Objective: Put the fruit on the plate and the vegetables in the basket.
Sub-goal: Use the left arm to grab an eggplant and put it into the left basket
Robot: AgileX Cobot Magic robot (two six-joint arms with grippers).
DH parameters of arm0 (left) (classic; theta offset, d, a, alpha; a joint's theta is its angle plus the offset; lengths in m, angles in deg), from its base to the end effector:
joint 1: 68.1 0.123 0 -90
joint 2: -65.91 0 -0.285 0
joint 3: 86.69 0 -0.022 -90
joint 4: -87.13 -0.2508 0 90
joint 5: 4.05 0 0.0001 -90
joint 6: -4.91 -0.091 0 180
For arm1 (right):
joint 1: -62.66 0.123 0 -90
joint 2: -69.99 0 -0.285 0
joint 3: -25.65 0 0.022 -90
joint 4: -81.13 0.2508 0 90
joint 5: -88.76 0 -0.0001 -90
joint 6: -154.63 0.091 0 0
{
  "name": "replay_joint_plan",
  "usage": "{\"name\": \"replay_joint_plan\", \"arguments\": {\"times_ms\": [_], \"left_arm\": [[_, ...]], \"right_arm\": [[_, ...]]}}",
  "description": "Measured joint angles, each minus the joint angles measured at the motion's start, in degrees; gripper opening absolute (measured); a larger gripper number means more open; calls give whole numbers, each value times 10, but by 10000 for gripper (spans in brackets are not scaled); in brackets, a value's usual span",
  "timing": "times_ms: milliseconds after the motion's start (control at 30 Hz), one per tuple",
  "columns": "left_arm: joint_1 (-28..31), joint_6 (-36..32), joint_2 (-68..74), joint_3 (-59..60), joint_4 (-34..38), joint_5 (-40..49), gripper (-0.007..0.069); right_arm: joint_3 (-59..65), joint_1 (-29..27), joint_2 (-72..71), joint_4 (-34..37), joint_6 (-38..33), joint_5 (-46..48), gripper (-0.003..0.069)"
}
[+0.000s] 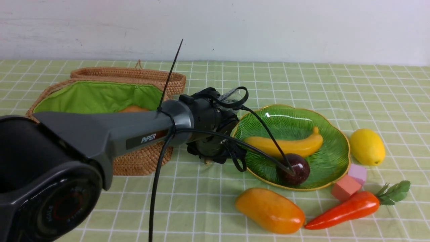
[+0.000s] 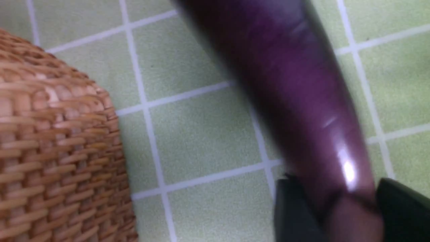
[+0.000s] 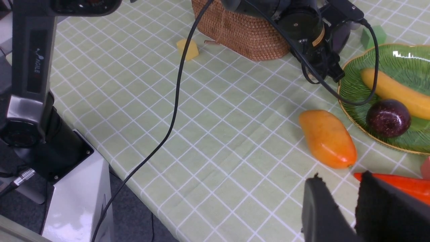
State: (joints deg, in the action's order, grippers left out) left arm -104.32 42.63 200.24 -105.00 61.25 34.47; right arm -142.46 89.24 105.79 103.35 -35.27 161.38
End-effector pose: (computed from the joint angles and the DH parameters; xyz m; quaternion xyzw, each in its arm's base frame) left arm 0.3984 -0.2611 0.1595 0.1277 0.9524 0.0104 0.2766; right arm -0.0025 0.0355 0.4336 -0.3059 0.7953 0.2570 0.4559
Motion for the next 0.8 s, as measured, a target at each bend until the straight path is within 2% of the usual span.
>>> {"name": "replay_joint_plan", "arguments": {"times_ms": [67,800], "left_arm": [[0,0,0,0,0,-1,231],[-1,-11,-64,1,-1,8,231]], "right_arm": [[0,0,0,0,0,0,181],[0,0,0,0,0,-1,199]]}}
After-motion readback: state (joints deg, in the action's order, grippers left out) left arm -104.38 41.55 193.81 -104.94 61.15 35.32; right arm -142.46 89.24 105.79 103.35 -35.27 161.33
